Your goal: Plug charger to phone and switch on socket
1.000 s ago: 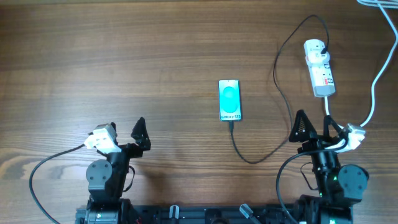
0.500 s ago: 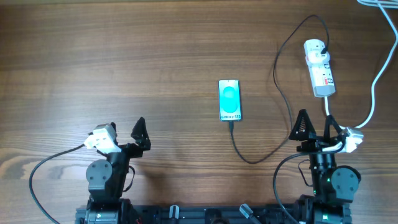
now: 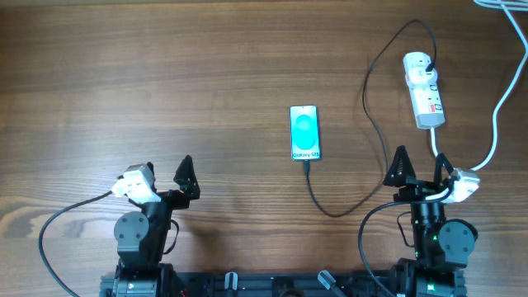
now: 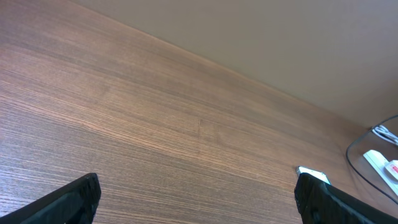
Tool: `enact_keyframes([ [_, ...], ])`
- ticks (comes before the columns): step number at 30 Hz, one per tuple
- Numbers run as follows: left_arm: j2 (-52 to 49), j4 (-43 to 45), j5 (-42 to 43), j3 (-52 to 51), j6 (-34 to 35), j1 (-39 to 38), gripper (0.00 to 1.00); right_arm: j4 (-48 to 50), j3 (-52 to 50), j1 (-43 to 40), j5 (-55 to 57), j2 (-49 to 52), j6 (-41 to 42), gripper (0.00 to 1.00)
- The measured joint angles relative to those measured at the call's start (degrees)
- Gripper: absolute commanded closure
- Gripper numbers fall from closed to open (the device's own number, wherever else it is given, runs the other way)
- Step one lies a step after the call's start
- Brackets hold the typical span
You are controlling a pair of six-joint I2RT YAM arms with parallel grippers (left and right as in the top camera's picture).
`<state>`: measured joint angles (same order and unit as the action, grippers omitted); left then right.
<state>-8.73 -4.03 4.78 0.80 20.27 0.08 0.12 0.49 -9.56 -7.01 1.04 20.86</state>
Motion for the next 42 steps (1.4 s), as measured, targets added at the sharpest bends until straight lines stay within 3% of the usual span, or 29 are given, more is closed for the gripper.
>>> enact_keyframes([
  [23,0.1,0.0,0.0,0.0,0.0,0.0,0.00,0.0,0.0,0.0,0.0,0.0,-1.7,0.00],
  [30,7.6,0.4,0.0,0.0,0.0,0.0,0.00,0.0,0.0,0.0,0.0,0.0,-1.7,0.00],
  [42,7.9,0.2,0.0,0.0,0.0,0.1,0.00,0.0,0.0,0.0,0.0,0.0,-1.7,0.00],
])
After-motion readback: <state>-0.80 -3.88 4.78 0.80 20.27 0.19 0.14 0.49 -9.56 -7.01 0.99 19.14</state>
